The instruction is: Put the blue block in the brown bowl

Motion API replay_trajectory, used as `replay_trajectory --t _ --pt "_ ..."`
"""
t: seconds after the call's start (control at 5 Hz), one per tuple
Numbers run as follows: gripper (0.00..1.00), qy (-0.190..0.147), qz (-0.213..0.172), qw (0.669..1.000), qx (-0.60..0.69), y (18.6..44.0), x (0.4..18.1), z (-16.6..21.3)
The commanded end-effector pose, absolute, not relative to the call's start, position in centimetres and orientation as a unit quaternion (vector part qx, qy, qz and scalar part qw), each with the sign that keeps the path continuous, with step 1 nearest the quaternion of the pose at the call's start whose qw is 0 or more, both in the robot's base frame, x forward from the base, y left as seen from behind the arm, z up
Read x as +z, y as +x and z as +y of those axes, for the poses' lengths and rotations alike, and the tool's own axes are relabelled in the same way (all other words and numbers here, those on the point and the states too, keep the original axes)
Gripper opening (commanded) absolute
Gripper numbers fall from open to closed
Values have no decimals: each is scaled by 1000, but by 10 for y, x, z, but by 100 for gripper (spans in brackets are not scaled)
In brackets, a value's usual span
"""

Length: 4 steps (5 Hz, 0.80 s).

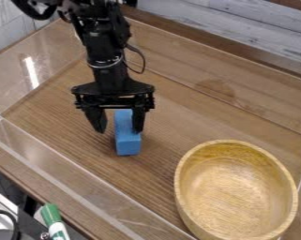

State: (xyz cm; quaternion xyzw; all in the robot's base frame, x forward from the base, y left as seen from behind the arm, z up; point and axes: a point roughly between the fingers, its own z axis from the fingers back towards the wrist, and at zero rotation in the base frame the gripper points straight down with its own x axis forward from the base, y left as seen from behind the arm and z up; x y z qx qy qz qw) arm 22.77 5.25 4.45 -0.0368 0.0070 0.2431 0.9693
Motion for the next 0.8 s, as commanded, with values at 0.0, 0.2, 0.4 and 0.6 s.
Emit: replay_trajectory --t 0.0,0.2,0.4,0.6 --pt "100 -35 0 969 246 230 43 53" --pt "0 -37 -1 969 246 231 41 52" --pt "0 -37 -1 971 238 231 46 50" --pt "0 -36 0 972 231 231 52 49"
